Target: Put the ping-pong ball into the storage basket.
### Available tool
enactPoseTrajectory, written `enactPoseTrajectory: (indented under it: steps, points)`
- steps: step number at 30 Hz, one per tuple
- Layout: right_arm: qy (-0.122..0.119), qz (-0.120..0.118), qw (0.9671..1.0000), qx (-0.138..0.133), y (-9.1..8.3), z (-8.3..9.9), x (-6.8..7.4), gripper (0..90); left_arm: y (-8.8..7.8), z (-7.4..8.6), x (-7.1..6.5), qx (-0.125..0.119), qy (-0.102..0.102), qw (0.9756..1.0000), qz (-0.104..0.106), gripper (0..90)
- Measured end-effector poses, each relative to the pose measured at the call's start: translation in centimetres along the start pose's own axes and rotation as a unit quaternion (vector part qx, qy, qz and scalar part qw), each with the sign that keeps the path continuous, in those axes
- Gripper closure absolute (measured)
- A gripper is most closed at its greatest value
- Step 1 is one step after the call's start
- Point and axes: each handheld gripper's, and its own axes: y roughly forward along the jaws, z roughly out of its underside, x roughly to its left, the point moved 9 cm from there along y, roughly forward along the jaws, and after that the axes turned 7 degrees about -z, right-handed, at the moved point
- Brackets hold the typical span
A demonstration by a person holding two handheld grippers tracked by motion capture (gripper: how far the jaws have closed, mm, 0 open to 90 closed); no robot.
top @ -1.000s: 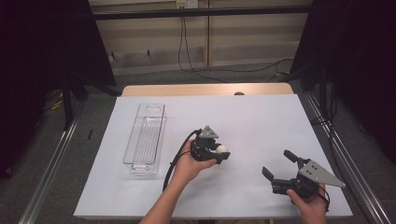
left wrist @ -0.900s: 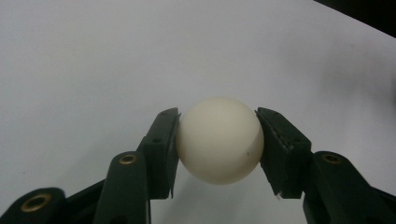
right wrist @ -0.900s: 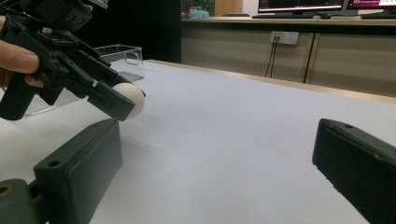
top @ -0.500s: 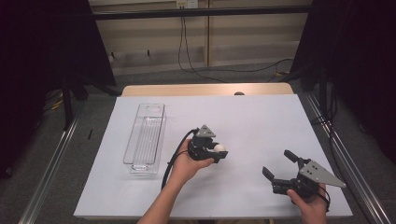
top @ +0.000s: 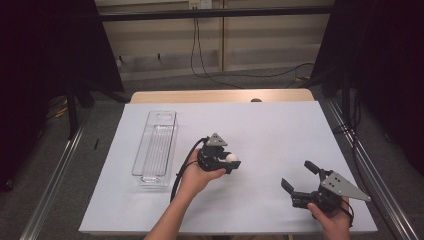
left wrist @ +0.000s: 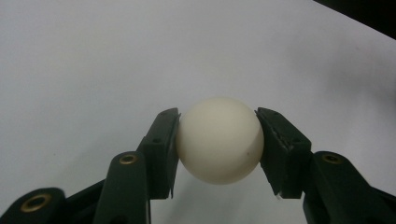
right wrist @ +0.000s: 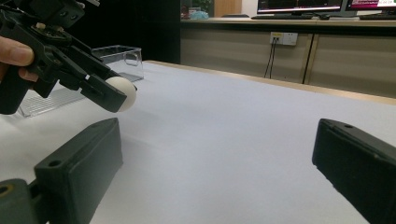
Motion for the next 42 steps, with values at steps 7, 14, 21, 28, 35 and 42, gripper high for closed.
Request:
enactPoseTrajectory:
  steps: [7,14,21,28,35,42]
  points:
    - [0.002,0.002,1.0,-0.002,0.0,0.0,0.0,1.4,-0.3,0.1,0.3,0.0,-0.003,1.0,-0.002,51.1]
    - [0.002,0.0,1.0,0.0,0.1,0.0,0.1,1.4,-0.7,0.2,0.7,0.008,-0.002,0.9999,-0.01,51.1]
    - [0.004,0.001,1.0,0.001,0.0,0.0,0.1,1.4,-1.1,0.2,1.1,0.008,-0.001,0.9999,-0.012,51.1]
    - [0.001,0.0,1.0,0.0,0.1,0.1,0.1,1.4,-1.5,0.1,1.3,0.004,-0.006,0.9999,-0.011,51.1]
    - [0.002,0.001,1.0,0.001,0.1,0.1,0.1,1.4,-1.9,0.1,1.6,0.007,-0.005,0.9998,-0.017,51.1]
    - [0.002,0.001,1.0,0.001,0.1,0.1,0.0,1.4,-2.3,0.2,2.0,0.014,-0.004,0.9997,-0.019,51.2]
